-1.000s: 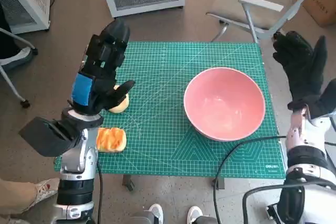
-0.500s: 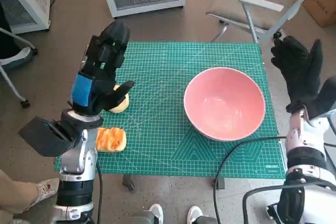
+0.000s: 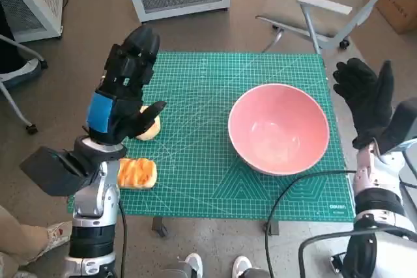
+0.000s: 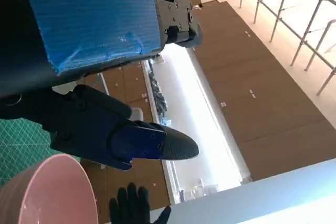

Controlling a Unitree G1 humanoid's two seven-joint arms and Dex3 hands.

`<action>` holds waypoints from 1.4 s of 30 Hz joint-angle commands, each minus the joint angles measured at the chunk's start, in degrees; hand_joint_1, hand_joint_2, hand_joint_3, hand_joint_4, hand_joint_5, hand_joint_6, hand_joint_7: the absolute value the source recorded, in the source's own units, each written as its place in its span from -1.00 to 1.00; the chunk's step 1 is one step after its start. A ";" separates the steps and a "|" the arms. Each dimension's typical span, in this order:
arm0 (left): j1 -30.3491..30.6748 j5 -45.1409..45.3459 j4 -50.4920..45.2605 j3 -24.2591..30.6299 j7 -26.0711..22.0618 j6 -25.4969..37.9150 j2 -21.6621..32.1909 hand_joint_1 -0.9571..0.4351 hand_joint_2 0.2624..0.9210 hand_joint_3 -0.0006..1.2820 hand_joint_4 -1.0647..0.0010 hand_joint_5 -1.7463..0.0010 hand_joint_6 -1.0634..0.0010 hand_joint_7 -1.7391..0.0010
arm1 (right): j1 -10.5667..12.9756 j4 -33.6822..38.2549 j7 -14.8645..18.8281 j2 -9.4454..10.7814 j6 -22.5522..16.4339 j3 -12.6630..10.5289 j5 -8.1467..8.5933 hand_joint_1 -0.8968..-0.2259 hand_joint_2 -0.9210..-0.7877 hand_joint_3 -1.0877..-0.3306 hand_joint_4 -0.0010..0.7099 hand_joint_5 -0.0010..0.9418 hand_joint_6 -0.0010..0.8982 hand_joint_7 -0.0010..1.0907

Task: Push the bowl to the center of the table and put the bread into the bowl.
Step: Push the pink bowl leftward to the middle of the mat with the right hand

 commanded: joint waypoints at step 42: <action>1.90 -0.37 -2.90 0.98 -0.29 1.79 1.45 -0.48 1.00 -0.65 0.90 1.00 1.00 0.47 | 4.04 1.48 -2.76 4.26 5.24 -0.50 -1.82 -0.02 -1.00 -0.07 -0.54 -1.00 -0.38 -0.77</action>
